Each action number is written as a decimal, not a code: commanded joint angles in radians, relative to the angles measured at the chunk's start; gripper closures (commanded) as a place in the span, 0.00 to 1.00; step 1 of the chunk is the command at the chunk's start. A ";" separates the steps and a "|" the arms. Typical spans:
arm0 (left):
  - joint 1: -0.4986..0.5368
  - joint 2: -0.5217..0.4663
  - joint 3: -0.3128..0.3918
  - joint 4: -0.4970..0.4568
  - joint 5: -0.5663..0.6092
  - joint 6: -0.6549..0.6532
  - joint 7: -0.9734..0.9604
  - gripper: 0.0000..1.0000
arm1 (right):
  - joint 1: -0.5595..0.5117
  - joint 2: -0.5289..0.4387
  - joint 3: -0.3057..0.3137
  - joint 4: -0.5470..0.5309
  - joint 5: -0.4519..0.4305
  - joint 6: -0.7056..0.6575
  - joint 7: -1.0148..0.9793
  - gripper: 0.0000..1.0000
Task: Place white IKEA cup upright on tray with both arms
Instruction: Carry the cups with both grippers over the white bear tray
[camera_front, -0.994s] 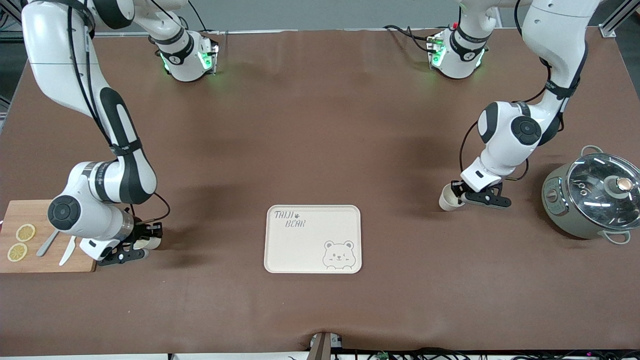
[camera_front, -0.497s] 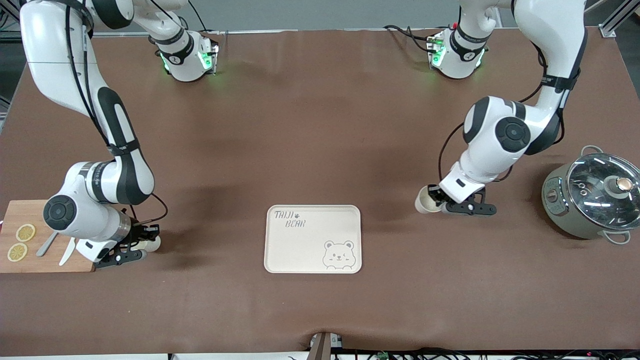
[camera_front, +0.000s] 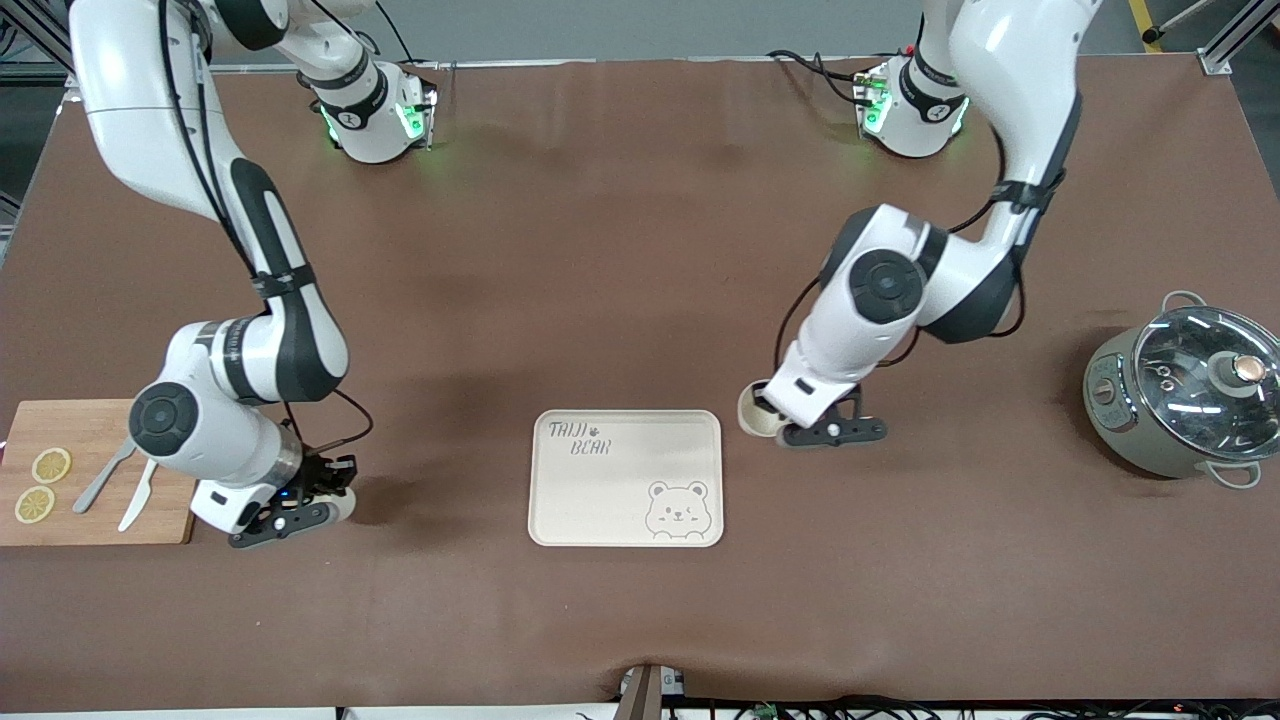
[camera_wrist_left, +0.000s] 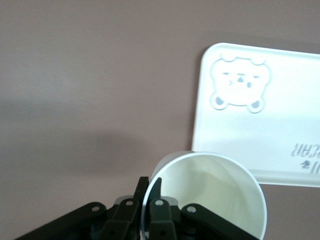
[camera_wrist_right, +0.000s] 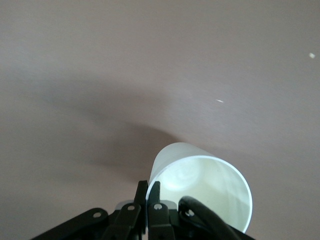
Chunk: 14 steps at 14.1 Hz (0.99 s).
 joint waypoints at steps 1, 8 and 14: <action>-0.052 0.135 0.017 0.199 0.028 -0.073 -0.072 1.00 | 0.064 -0.010 0.003 0.015 0.008 -0.006 0.112 1.00; -0.247 0.280 0.184 0.316 0.024 0.013 -0.173 1.00 | 0.206 0.015 0.044 0.055 0.005 0.002 0.348 1.00; -0.256 0.341 0.187 0.316 0.024 0.160 -0.193 1.00 | 0.307 0.076 0.043 0.148 0.071 0.002 0.387 1.00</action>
